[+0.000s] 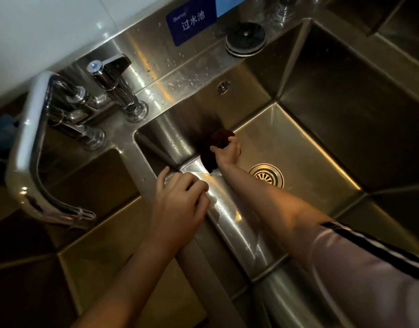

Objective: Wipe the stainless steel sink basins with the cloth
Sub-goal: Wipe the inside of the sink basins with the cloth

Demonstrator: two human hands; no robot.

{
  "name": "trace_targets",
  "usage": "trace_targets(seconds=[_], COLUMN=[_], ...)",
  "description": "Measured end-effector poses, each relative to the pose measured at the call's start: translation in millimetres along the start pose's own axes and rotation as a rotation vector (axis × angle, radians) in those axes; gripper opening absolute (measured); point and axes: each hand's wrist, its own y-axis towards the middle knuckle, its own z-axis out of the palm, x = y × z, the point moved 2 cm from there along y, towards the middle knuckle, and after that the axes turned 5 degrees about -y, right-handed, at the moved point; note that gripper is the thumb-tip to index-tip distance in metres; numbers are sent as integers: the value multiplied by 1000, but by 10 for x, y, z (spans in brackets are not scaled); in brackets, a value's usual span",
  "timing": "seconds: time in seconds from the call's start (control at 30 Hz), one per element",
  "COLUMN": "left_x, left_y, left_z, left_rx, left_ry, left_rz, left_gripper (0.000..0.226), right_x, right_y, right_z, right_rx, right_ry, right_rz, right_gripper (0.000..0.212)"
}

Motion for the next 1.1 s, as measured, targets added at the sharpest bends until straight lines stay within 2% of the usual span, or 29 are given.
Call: trace_targets(seconds=[0.1,0.23,0.47,0.63,0.8,1.1], left_x=[11,10,-18,-24,-31,-6], left_y=[-2,-3,5,5,9,6], left_z=[-1,-2,-12,-9,-12,3], left_rx=[3,3,28,42,17,17], left_ry=[-3,-14,2,14,9,23], left_rz=[-2,-6,-3,-5,0,-4], left_gripper=[12,12,18,21,18,14], right_x=[-16,154,766,1069,859,141], right_y=[0,-148,-615,-860,-711,18], right_z=[43,88,-118,-342,-351,-39], right_rx=[0,-19,-32,-26,-53,-21], right_ry=[22,116,346,372,317,-8], right_rz=[29,14,-258,-369,-290,-33], right_gripper=[62,50,48,52,50,54])
